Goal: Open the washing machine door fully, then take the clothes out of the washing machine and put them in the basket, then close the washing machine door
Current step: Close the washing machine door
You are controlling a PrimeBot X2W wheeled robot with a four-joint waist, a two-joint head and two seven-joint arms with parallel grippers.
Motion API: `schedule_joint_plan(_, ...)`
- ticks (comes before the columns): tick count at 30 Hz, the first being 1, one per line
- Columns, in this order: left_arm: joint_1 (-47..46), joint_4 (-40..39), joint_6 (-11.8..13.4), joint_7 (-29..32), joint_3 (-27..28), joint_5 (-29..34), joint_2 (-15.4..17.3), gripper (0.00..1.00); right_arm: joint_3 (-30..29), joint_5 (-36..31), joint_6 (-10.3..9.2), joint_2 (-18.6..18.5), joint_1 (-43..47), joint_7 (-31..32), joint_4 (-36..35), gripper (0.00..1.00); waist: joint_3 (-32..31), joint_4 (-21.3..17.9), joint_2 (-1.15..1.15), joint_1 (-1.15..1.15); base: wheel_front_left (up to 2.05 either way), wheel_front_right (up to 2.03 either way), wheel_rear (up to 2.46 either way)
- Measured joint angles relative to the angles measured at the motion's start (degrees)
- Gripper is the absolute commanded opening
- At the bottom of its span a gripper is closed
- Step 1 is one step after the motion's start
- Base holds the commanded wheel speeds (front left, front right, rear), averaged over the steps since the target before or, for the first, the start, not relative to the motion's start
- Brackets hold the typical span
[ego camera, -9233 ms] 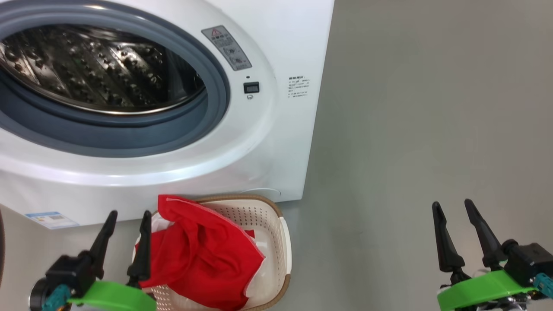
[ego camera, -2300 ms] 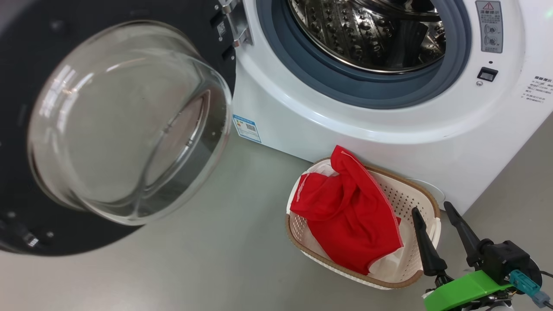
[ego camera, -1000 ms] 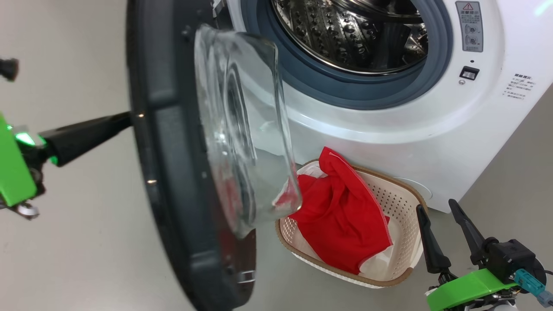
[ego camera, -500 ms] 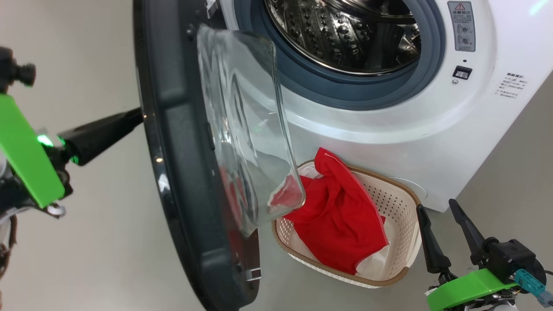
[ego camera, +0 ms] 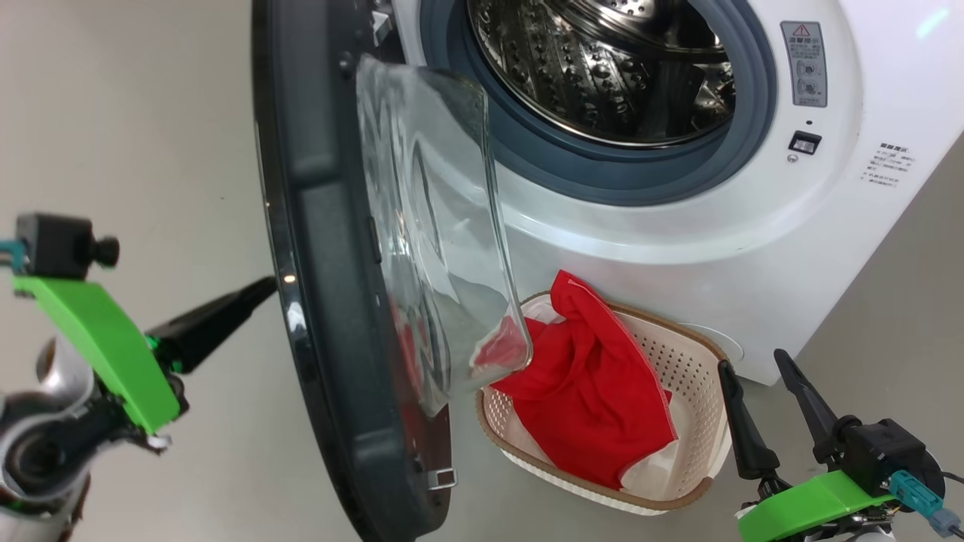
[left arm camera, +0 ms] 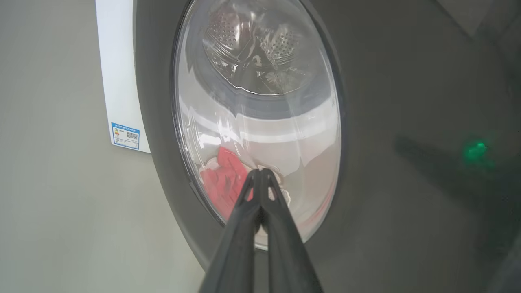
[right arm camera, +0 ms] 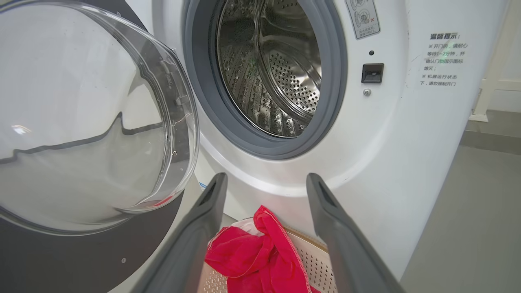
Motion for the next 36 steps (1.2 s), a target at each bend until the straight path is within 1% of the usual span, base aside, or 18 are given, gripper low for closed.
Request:
schedule_joint_plan(8,4.4,3.2,0.0,-7.9,-1.6,-1.7,0.0,0.00,0.1,0.0,0.00,0.0,0.2,0.0,0.0,1.00,-0.5,0.4,0.00,0.00,0.00,0.00,0.00)
schedule_joint_plan(18,10.1,7.6,0.0,-17.3,-2.7,-3.5,-1.6,0.00,0.0,0.1,0.00,0.1,0.6,0.0,0.0,1.00,-0.9,0.4,0.00,0.00,0.00,0.00,0.00)
schedule_joint_plan(26,12.2,10.7,0.0,-23.3,-3.2,-5.5,-3.3,0.00,-0.1,0.1,0.00,0.2,1.4,0.0,0.0,1.00,-1.2,0.2,0.00,0.00,0.00,0.00,0.00)
schedule_joint_plan(36,14.0,13.4,0.0,-31.0,-4.2,-5.7,-4.6,0.00,-0.4,0.5,0.00,0.3,1.5,0.0,-0.1,1.00,-1.6,-0.1,0.00,0.00,0.00,0.00,0.00)
